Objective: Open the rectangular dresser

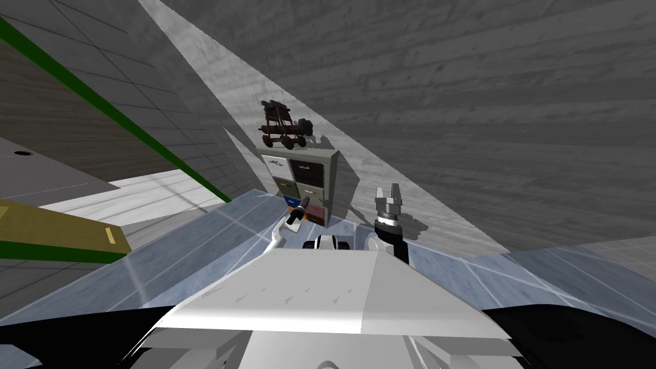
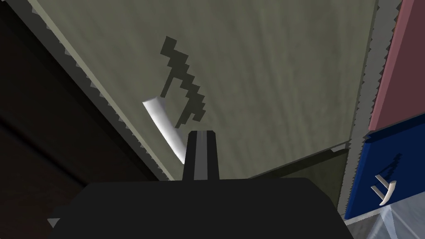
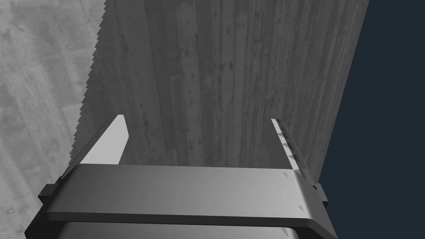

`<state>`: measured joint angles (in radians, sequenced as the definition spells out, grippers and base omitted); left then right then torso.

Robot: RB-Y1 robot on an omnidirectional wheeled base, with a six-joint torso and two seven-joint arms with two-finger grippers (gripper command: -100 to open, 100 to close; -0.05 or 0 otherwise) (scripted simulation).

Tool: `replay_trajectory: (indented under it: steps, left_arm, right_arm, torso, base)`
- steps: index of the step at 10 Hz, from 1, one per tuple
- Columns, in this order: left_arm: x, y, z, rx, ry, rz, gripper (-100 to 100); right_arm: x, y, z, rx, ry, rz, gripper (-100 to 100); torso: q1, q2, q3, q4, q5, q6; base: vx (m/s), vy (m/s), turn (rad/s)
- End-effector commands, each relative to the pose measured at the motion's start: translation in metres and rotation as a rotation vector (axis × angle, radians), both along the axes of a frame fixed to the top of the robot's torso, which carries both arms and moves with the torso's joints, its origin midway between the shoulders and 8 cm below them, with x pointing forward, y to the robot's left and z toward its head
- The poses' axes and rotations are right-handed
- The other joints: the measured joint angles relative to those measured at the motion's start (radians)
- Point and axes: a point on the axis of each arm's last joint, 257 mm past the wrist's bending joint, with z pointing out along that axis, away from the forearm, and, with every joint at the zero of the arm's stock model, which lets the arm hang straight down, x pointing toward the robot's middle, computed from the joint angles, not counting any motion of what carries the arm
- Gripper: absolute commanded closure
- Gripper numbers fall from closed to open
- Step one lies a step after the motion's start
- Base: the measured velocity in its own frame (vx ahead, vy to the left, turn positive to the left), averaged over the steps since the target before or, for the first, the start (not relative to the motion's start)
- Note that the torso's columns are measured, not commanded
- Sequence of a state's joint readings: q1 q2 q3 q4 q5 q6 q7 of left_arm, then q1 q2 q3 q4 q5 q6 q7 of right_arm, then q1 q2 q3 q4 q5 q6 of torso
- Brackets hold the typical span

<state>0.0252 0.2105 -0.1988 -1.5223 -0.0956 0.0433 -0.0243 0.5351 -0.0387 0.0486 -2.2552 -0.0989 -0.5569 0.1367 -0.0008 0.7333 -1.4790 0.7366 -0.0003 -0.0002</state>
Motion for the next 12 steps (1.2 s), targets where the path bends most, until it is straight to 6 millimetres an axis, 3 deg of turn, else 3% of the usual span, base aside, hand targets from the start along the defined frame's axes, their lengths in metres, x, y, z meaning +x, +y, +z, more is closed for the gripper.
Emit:
replay_trajectory:
  steps: [1,2,4,5,7,9,10,12]
  left_arm:
    - [0.023,-0.003,0.014,-0.010,-0.037,-0.002,100]
    - [0.031,-0.005,0.015,-0.004,-0.037,-0.006,100]
    - [0.028,0.001,-0.007,0.004,0.007,0.003,100]
    - [0.043,-0.002,0.011,-0.015,-0.036,0.003,100]
    - [0.058,-0.006,0.013,-0.004,-0.034,-0.005,100]
    - [0.054,-0.001,-0.007,0.004,0.006,0.004,100]
    - [0.068,-0.004,0.011,-0.017,-0.036,0.003,100]
    - [0.084,-0.009,0.014,-0.005,-0.031,-0.005,100]
  right_arm:
    - [0.000,0.000,0.000,0.000,0.000,0.000,0]
    - [0.000,0.000,0.000,0.000,0.000,0.000,0]
    - [0.000,0.000,0.000,0.000,0.000,0.000,0]
    - [0.000,0.000,0.000,0.000,0.000,0.000,0]
    - [0.000,0.000,0.000,0.000,0.000,0.000,0]
    - [0.000,0.000,0.000,0.000,0.000,0.000,0]
    - [0.000,0.000,0.000,0.000,0.000,0.000,0]
    - [0.000,0.000,0.000,0.000,0.000,0.000,0]
  torso:
    - [0.002,0.007,0.004,0.002,0.001,0.000]
    - [0.002,0.009,0.006,0.003,0.001,0.000]
    - [0.000,0.002,0.002,0.001,0.000,0.000]
    - [0.000,0.001,0.000,0.000,0.000,0.000]
    - [0.002,0.009,0.006,0.003,0.000,0.000]
    - [0.001,0.002,0.002,0.001,0.000,0.000]
    - [0.000,0.001,0.000,0.000,0.000,0.000]
    - [0.001,0.009,0.006,0.003,0.000,0.000]
  base:
    - [-0.133,0.031,0.000]
    - [-0.081,0.014,-0.003]
    - [-0.014,-0.004,0.000]
    - [-0.098,0.002,0.014]
    - [-0.106,0.017,-0.001]
    - [-0.018,0.008,-0.001]
    - [-0.107,0.019,0.015]
    - [-0.105,0.016,-0.002]
